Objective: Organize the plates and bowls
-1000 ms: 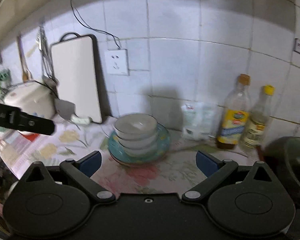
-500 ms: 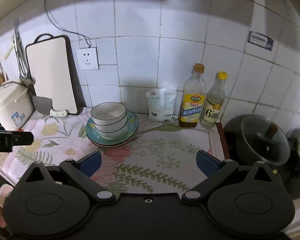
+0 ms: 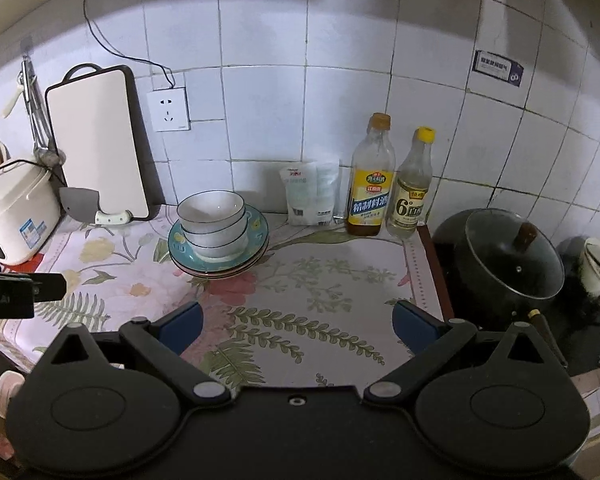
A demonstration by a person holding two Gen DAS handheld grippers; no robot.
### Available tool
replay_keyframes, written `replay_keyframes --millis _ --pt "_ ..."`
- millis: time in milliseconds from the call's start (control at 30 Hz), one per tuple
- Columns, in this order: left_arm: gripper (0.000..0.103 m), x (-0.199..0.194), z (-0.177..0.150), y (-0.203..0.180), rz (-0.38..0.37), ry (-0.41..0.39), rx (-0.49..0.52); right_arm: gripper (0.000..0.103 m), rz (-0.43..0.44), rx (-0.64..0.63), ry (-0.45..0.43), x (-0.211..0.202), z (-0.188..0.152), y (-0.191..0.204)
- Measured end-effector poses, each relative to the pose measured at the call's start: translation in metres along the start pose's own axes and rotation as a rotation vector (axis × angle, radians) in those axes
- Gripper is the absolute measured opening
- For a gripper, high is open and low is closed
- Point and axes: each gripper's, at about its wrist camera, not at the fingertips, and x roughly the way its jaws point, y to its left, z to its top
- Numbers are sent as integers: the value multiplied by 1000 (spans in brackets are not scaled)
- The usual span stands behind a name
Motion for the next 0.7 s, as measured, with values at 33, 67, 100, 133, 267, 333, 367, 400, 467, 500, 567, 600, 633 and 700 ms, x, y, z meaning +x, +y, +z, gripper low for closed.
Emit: replay_keyframes --millis 33,67,100,133,267,333,367,400,467,500,567,600,633,700 --pt "91 -1 -1 0 0 1 2 102 2 0 1 -1 -1 0" --pt "91 -1 -3 0 2 3 6 102 7 0 3 -3 -2 1" --pt "91 -2 -4 0 8 5 12 102 12 -1 6 -5 -3 1" --pt "91 -3 -6 0 16 6 18 102 15 -6 11 -6 -4 2" --pt "94 -8 -11 0 44 4 23 102 11 -32 2 -19 -8 5" --pt "94 -10 -13 1 48 4 18 102 10 -36 -1 -24 -10 6" --pt "94 -11 -14 1 47 2 17 102 10 -35 -2 -25 -11 6" --pt "94 -12 -15 2 47 2 15 102 9 -34 -5 -27 -11 6" --pt "94 -13 -17 2 52 -4 10 102 2 -33 -14 -28 -12 6" --pt "94 -13 -18 2 52 -8 8 102 -3 -33 -23 -29 -13 6" --pt "94 -15 -21 1 44 -19 5 102 -16 -40 -39 -29 -14 6" --pt "94 -16 -22 1 41 -25 6 102 -18 -47 -47 -29 -15 7" --pt "94 -16 -23 0 41 -31 7 102 -15 -55 -53 -29 -16 7" --pt "94 -17 -25 -1 49 -36 10 102 -12 -58 -64 -30 -19 9"
